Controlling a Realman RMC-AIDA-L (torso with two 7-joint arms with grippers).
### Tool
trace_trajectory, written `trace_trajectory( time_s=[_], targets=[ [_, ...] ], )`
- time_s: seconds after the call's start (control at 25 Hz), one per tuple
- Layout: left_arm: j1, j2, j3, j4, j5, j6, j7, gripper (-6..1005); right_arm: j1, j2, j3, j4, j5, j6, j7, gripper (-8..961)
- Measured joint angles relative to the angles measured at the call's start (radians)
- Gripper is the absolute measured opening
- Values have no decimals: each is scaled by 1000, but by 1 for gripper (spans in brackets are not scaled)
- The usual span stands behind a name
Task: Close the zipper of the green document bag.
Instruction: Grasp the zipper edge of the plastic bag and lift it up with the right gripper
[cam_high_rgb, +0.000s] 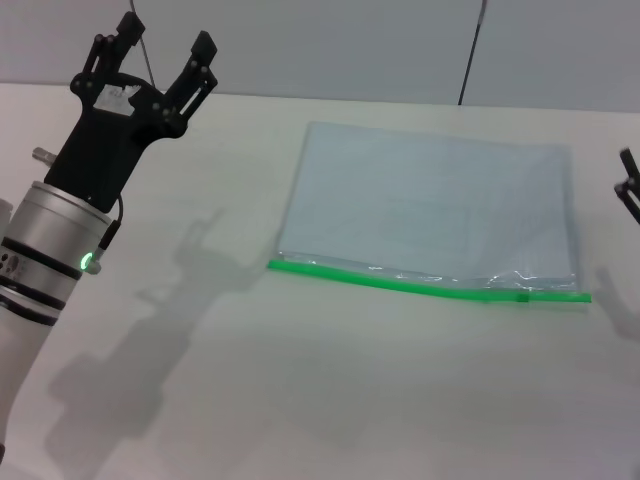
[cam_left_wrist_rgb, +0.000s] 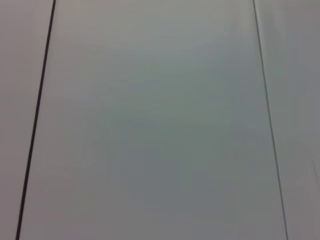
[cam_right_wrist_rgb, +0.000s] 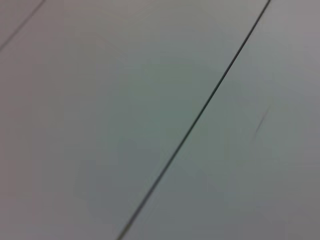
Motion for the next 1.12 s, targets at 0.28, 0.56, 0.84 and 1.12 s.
trace_trajectory(
  time_s=[0.28,0.56,0.84,1.12],
  targets=[
    [11,1,-10,2,-3,0,1,870,-33,4,0,-1,2,134,-205,879],
    [12,1,-12,2,-4,0,1,869,-55,6,1,-5,3,218,-353,880],
    [12,2,-11,3,-4,0,1,868,-63,8,1,-17,4,278,-500,880],
    [12,1,-11,3,-4,0,2,868,-63,10,1,-40,4,328,-636,880]
  ],
)
